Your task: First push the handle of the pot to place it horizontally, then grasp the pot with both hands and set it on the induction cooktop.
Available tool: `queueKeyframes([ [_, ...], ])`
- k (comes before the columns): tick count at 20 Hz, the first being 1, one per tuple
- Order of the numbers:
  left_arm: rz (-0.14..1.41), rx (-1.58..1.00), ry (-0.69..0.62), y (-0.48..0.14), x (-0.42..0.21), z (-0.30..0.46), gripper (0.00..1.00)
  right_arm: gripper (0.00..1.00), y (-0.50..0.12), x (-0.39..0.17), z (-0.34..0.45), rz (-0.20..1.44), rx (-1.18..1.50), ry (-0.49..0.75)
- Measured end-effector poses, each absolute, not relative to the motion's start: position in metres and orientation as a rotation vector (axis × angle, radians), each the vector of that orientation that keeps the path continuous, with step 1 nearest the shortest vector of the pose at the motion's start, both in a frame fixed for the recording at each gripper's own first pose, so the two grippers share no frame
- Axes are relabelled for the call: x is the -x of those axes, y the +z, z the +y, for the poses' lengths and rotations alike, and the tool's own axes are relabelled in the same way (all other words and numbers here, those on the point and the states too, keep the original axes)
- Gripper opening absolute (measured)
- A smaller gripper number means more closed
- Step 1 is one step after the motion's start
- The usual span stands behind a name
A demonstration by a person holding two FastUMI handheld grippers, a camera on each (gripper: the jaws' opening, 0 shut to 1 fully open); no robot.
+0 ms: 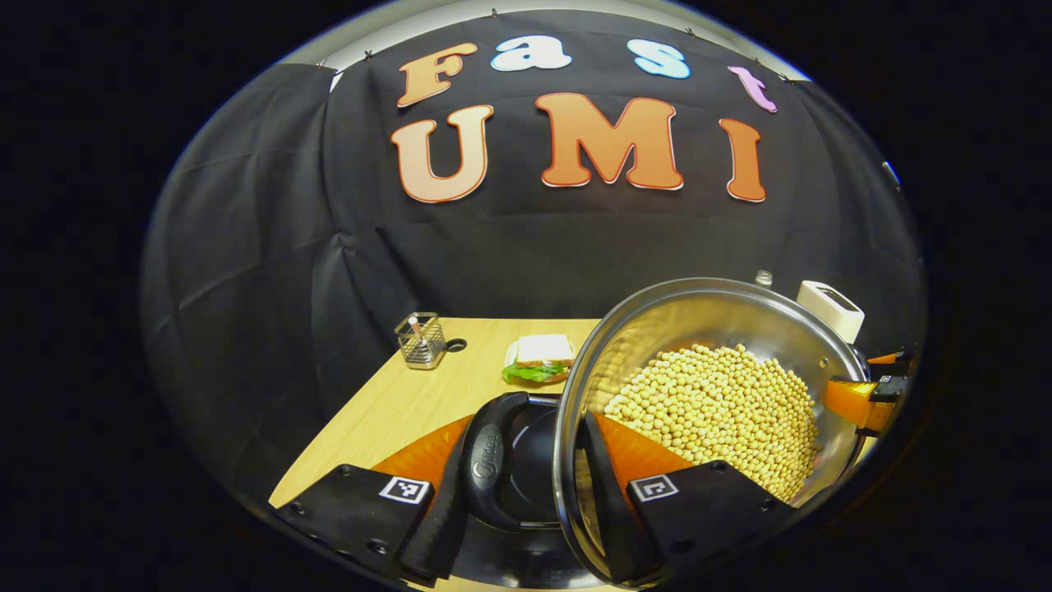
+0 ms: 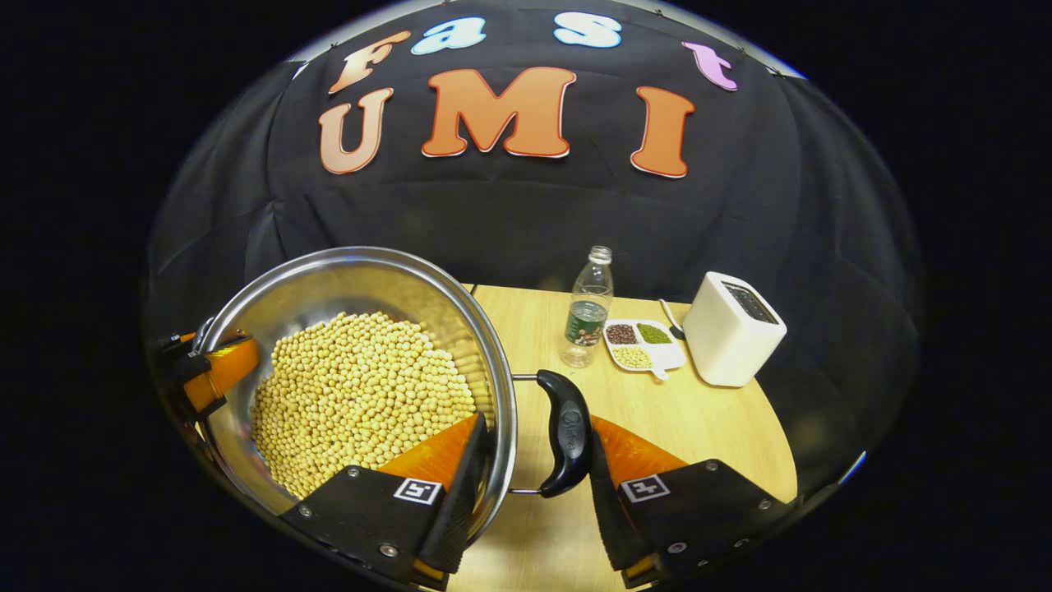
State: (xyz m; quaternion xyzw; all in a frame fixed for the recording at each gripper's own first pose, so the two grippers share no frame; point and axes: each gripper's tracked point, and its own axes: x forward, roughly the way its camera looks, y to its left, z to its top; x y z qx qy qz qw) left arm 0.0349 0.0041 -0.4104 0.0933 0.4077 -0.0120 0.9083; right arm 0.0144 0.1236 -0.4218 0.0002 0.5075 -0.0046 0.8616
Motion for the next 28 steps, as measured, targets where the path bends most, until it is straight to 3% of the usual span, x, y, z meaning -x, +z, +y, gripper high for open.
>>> queueKeyframes([
  [10, 0.884, -0.204, 0.033, -0.439, -0.044, 0.071, 0.74, 0.65, -0.458, -0.024, 0.191, 1.103, -0.007, 0.059],
  [23, 0.989, -0.19, 0.031, -0.51, -0.055, 0.078, 0.72, 0.65, -0.525, -0.039, 0.205, 1.202, -0.003, 0.042],
  [24, 0.995, -0.193, 0.033, -0.512, -0.056, 0.078, 0.72, 0.61, -0.53, -0.039, 0.206, 1.208, -0.008, 0.041],
  [28, 1.005, -0.18, 0.029, -0.527, -0.067, 0.08, 0.74, 0.65, -0.536, -0.044, 0.205, 1.202, -0.027, 0.039],
])
